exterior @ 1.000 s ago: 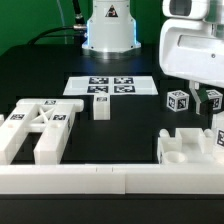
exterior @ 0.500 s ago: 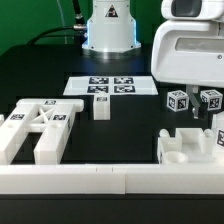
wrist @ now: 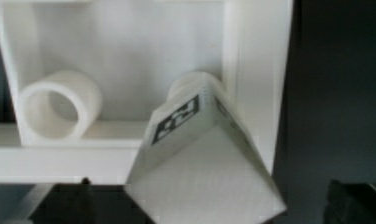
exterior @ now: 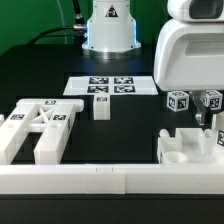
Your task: Assemble chair
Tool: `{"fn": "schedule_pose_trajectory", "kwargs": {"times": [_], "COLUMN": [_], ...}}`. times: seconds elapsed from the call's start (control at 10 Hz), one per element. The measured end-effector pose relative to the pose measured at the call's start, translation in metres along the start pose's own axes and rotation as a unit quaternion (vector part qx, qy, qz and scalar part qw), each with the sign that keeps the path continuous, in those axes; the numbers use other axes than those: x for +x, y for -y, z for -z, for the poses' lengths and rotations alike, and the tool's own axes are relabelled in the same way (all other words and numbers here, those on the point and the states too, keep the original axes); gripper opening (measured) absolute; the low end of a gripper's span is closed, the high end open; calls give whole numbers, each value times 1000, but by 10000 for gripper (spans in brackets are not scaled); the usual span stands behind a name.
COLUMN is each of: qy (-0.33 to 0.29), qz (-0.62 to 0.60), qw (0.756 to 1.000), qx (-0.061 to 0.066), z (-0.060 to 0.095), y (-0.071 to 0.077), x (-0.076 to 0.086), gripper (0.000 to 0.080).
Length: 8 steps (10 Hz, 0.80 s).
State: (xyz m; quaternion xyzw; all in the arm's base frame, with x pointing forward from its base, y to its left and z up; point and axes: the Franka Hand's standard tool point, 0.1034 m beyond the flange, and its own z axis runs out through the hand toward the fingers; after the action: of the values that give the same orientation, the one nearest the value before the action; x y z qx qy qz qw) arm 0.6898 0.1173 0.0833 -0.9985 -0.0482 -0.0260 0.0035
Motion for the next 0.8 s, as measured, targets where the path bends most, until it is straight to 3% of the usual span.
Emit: {"fn": "schedule_pose_trajectory", "kwargs": {"times": [0.4,0.6,0.7,0.8], "qy": [-8,-7,-11,-11], "qz": [142,157,157,156], "qw": [990,988,987,988], "qx": [-9,-12,-12,-12], "z": [-4,-6,-6,-6], "y": [-3,-5,-7,-7], "x": [0,-1,0,0], "gripper": [649,640,484,484]}}
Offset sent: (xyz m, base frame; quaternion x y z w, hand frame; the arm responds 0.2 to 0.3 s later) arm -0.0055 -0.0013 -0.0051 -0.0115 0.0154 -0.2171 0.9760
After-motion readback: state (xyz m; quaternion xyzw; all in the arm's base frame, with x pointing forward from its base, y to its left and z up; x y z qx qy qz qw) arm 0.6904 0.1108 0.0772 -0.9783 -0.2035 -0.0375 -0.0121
